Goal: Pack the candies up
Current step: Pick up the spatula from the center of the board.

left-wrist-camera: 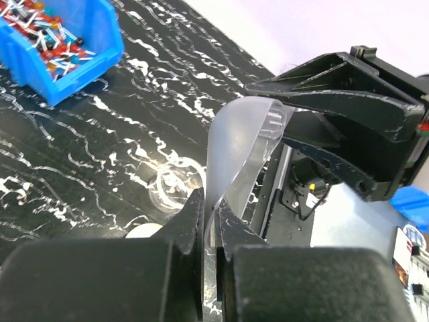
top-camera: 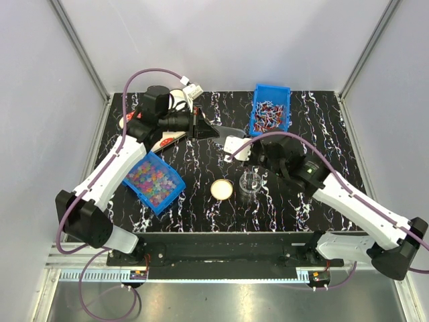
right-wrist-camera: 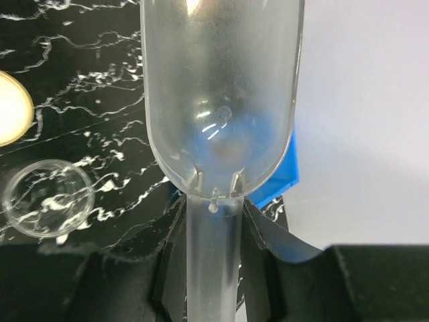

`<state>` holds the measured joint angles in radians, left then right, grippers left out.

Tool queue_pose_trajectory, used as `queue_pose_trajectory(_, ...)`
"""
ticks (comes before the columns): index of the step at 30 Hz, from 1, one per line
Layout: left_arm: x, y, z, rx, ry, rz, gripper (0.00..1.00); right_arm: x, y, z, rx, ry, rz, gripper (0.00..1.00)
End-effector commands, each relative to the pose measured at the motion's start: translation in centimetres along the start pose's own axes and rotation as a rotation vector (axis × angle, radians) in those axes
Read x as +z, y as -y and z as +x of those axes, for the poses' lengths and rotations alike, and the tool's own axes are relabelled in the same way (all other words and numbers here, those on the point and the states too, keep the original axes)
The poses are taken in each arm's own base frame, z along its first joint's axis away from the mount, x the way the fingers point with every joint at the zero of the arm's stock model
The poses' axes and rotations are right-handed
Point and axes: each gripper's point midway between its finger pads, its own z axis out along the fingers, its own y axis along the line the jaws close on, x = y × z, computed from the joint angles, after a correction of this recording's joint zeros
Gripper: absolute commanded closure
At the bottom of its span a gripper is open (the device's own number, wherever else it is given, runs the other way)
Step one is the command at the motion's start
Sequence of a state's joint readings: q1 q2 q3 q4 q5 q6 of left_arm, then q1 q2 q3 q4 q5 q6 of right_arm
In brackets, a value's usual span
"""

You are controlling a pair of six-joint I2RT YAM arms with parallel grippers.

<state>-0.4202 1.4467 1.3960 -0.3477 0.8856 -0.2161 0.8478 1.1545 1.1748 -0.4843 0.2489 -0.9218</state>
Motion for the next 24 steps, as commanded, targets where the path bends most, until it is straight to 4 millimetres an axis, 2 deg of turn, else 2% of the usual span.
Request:
queue_pose_trajectory(1, 0.1, 2.3, -0.3, 0.034, 0.014, 0.131, 1.0, -4.3, 1.6, -4.8, 0.09, 0.211, -0.053, 0.65)
queue_pose_trajectory(7, -0.3, 4.5, -0.1, 0.019, 0.009, 0.256, 1.0, -5.5, 0.6, -5.5, 0.095, 0.274, -0.109, 0.61)
queue_pose_trajectory(8, -0.4, 4.6, 0.0, 0.018, 0.008, 0.263, 1.0, -5.5, 0.5, -5.6, 0.097, 0.281, -0.115, 0.54)
queue_pose_trajectory(11, -0.4, 4.7, 0.2, 0.008, 0.007, 0.272, 1.0, -6.1, 0.3, -6.0, 0.112, 0.315, -0.133, 0.49)
queue_pose_trajectory(16, -0.5, 5.0, 0.3, -0.024, 0.014, 0.315, 1.0, -6.3, 0.7, -6.3, 0.126, 0.334, -0.136, 0.48)
queue_pose_trajectory(21, -1.0, 5.4, -0.3, -0.022, 0.037, 0.341, 1.0, -5.4, 0.7, -5.0, 0.109, 0.297, -0.1, 0.49)
queue_pose_trajectory(24, -1.2, 5.5, -0.3, -0.031, 0.044, 0.346, 1.0, -5.4, 0.6, -5.0, 0.113, 0.307, -0.099, 0.58)
